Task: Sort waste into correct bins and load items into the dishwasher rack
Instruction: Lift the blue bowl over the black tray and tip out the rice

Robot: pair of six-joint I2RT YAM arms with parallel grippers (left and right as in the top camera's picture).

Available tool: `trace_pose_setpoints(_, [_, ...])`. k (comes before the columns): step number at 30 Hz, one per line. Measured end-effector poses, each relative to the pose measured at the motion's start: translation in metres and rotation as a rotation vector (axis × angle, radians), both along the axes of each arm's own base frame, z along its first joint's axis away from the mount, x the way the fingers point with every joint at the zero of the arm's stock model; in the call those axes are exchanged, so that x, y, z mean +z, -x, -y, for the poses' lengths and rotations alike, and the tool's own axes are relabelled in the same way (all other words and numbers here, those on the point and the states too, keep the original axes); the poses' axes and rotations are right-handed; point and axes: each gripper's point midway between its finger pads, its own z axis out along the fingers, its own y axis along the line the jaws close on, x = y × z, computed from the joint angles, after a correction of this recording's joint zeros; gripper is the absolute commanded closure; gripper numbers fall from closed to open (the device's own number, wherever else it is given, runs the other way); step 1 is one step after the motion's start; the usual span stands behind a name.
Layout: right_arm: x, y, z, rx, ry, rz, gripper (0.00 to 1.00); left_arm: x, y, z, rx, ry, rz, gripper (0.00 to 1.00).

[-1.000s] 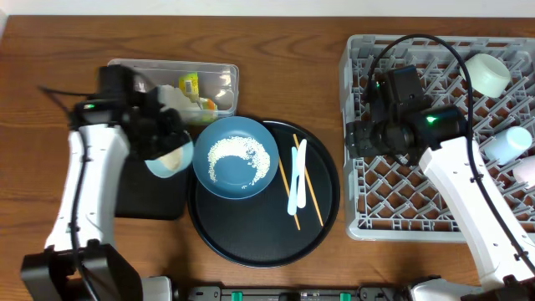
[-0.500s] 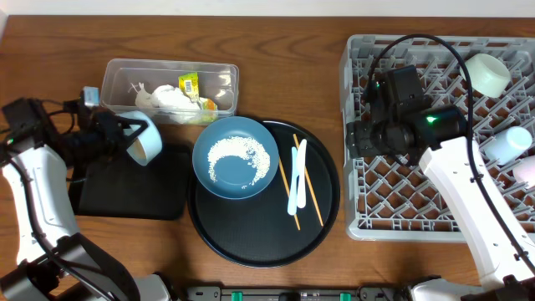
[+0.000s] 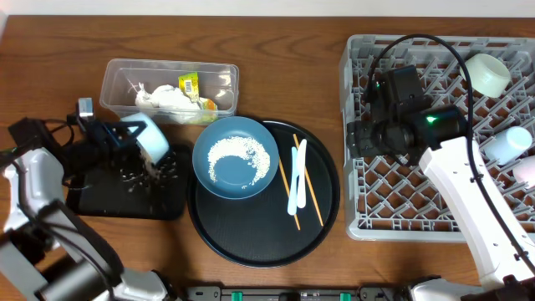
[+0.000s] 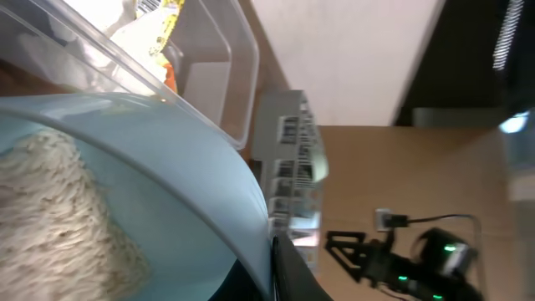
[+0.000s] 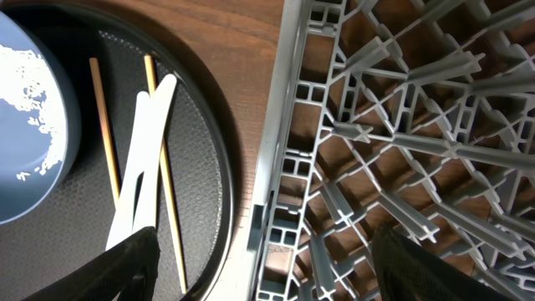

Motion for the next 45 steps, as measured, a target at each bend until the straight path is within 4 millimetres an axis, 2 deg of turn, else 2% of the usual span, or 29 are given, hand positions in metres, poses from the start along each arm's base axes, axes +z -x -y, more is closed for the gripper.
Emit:
trace_pose_setpoints(7, [0.0, 0.0, 0.0, 0.0, 0.0, 0.0, 0.23, -0.013, -0.004, -0.008, 0.017, 0.133, -0.023, 0.94])
trace_pose_setpoints(17, [0.0, 0.0, 0.001, -0.002, 0.006, 0.001, 0.23, -0.006, -0.001, -0.009, 0.029, 0.208, -0.022, 0.94])
trace_pose_setpoints(34, [0.0, 0.0, 0.001, -0.003, 0.008, 0.002, 0.23, -0.007, -0.001, -0.01, 0.029, 0.202, -0.025, 0.94])
trace_pose_setpoints(40, [0.0, 0.0, 0.001, -0.003, 0.008, 0.002, 0.23, -0.024, 0.002, -0.01, 0.036, 0.138, -0.11, 0.94])
trace_pose_setpoints(45, [0.0, 0.0, 0.001, -0.003, 0.008, 0.002, 0.23, -0.013, 0.001, -0.008, 0.027, 0.175, -0.049, 0.94])
